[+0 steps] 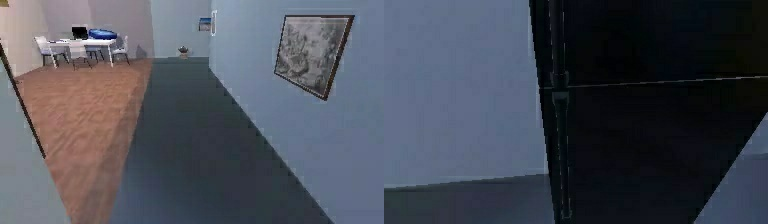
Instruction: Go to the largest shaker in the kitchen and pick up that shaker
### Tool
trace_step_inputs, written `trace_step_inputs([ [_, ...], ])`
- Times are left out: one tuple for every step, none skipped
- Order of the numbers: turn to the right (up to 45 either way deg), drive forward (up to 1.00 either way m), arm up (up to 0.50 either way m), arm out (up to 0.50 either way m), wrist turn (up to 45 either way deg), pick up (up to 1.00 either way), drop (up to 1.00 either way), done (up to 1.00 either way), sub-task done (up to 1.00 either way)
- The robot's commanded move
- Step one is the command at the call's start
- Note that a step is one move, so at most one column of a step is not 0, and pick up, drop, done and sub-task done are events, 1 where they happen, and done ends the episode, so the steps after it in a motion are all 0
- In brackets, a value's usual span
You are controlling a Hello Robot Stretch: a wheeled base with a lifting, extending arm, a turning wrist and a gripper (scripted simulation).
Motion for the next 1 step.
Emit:
trace_step_inputs([
  [0.0, 1.00, 0.00, 0.00, 0.0, 0.00, 0.00, 0.00, 0.00],
])
